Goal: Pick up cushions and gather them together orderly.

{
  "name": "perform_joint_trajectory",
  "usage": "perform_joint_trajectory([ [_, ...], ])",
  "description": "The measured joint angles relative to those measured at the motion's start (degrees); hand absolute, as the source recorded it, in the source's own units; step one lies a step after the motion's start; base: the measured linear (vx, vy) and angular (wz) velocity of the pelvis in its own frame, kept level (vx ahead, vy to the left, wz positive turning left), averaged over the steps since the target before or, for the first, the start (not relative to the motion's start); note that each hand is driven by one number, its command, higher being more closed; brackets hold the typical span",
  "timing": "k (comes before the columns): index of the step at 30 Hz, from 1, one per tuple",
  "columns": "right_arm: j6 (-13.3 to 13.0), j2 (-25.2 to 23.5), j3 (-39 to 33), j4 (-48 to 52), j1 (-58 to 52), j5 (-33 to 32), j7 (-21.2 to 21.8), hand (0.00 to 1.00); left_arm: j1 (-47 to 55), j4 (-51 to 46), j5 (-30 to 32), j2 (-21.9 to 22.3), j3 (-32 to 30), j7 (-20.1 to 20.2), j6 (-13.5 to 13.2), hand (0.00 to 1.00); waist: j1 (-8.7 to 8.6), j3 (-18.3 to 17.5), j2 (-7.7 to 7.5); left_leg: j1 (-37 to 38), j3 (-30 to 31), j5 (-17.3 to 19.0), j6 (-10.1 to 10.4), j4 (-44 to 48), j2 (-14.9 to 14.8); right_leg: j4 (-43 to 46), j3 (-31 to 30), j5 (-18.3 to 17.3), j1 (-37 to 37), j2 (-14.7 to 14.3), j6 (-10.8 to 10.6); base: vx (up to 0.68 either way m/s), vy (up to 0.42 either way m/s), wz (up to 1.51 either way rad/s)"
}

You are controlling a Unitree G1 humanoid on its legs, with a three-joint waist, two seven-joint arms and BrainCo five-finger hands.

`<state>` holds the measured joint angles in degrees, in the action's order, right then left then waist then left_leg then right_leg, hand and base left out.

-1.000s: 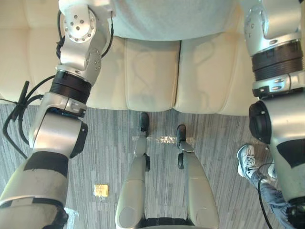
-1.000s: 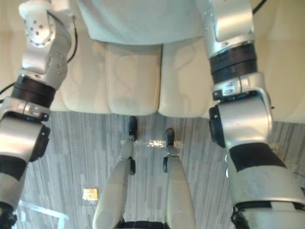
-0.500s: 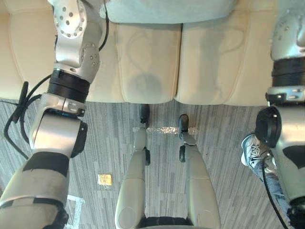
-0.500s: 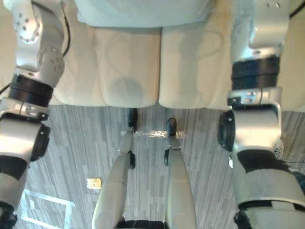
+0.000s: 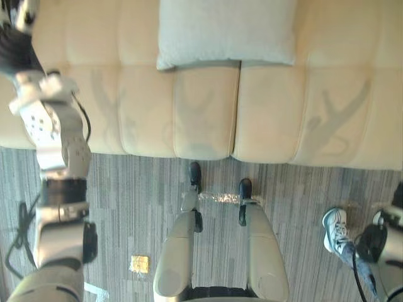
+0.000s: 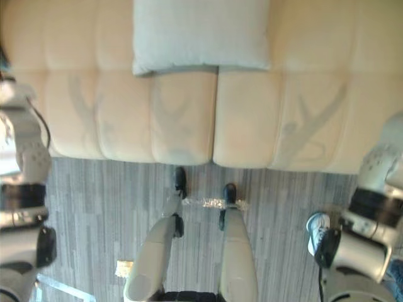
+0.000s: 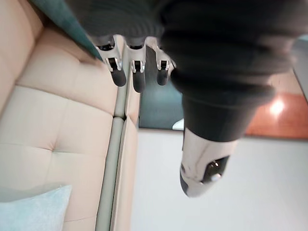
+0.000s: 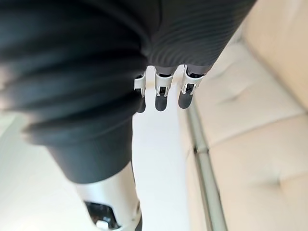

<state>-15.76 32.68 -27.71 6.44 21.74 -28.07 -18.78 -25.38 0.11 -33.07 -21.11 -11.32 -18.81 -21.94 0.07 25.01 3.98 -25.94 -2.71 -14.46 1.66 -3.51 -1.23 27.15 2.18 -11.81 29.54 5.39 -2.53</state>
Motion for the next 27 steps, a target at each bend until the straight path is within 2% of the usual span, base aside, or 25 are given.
perform_joint_trajectory([
  [2, 0.35, -5.25, 1.8, 1.83, -8.65, 1.59, 3.0, 0.0, 8.62, -1.92, 1.3, 6.84, 2.47, 1.95, 0.6, 0.0, 0.2, -1.19, -1.33, 2.98, 0.36, 0.62, 0.21, -0.06, -0.05, -0.76, 0.74, -0.48, -3.58, -0.03, -0.07, 0.12, -0.061, 0.16],
  [4, 1.32, -13.53, 4.67, 1.41, -19.38, 5.72, 6.95, 0.0, 20.99, -1.33, 3.44, 13.95, 7.3, 5.82, 3.41, 0.0, 0.52, -5.34, -3.08, 5.45, 0.86, 2.46, 0.45, -0.06, -0.17, -2.91, 1.7, -1.05, -7.27, -0.16, 0.22, 0.09, -0.054, 0.12],
  [7, 2.64, -22.82, 9.04, -3.94, -30.13, 10.43, 10.87, 0.0, 33.8, 3.4, 7.25, 18.99, 11.86, 11.61, 6.76, 0.0, 0.58, -9.62, -4.46, 9.52, 1.04, 4.63, 0.49, -0.08, -0.33, -6.82, 2.39, -1.07, -13.15, -0.4, 0.27, 0.11, -0.023, 0.04],
  [9, 3.81, -26.21, 11.57, -11.0, -33.98, 12.41, 12.15, 0.0, 37.87, 8.68, 8.63, 19.93, 13.27, 14.13, 8.34, 0.0, 0.81, -11.56, -4.83, 12.57, 0.6, 5.55, 0.61, -0.05, -0.34, -8.71, 2.1, -0.98, -16.91, -0.47, 0.27, 0.09, -0.007, -0.1],
  [11, 4.92, -28.4, 14.23, -17.44, -36.16, 12.44, 13.51, 0.0, 40.53, 14.37, 12.34, 20.17, 13.52, 16.22, 9.46, 0.0, 1.06, -13.83, -4.47, 14.74, 0.07, 6.35, 0.66, -0.07, -0.46, -10.7, 1.8, -0.61, -19.74, -0.57, 0.16, 0.06, -0.006, -0.13],
  [14, 6.11, -30.04, 17.32, -27.85, -38.03, 13.9, 15.39, 0.0, 41.33, 24.08, 20.76, 20.15, 12.9, 17.83, 11.13, 0.0, 1.06, -16.93, -3.75, 17.1, -0.2, 7.06, 0.77, -0.41, -0.75, -13.87, 1.79, 0.27, -22.83, -0.92, 0.09, 0.05, -0.01, -0.06],
  [18, 6.95, -32.37, 17.21, -40.13, -37.22, 15.36, 16.48, 0.0, 39.46, 36.68, 29.97, 20.25, 9.76, 17.78, 11.71, 0.0, 1.55, -19.09, -3.78, 20.56, -0.5, 7.13, 0.97, -2.28, -1.17, -17.37, 1.86, 1.29, -26.88, -1.37, -0.03, 0.05, -0.025, -0.04],
  [22, 7.69, -33.57, 17.17, -48.07, -36.73, 16.85, 16.8, 0.0, 38.05, 43.23, 32.59, 20.12, 5.73, 17.0, 12.47, 0.0, 2.16, -20.9, -4.8, 22.9, -0.58, 7.48, 1.17, -2.36, -0.85, -19.47, 2.04, 1.4, -30.23, -1.1, -0.22, 0.08, -0.017, 0.01],
  [27, 8.38, -34.54, 15.46, -51.03, -36.17, 16.86, 17.67, 0.0, 36.95, 46.17, 36.04, 20.24, 4.17, 15.39, 12.69, 0.0, 2.18, -21.78, -5.03, 24.73, -0.17, 8.1, 0.77, -2.43, 0.2, -20.5, 2.37, 1.53, -33.08, -0.22, -1.17, 0.06, 0.006, 0.06],
])
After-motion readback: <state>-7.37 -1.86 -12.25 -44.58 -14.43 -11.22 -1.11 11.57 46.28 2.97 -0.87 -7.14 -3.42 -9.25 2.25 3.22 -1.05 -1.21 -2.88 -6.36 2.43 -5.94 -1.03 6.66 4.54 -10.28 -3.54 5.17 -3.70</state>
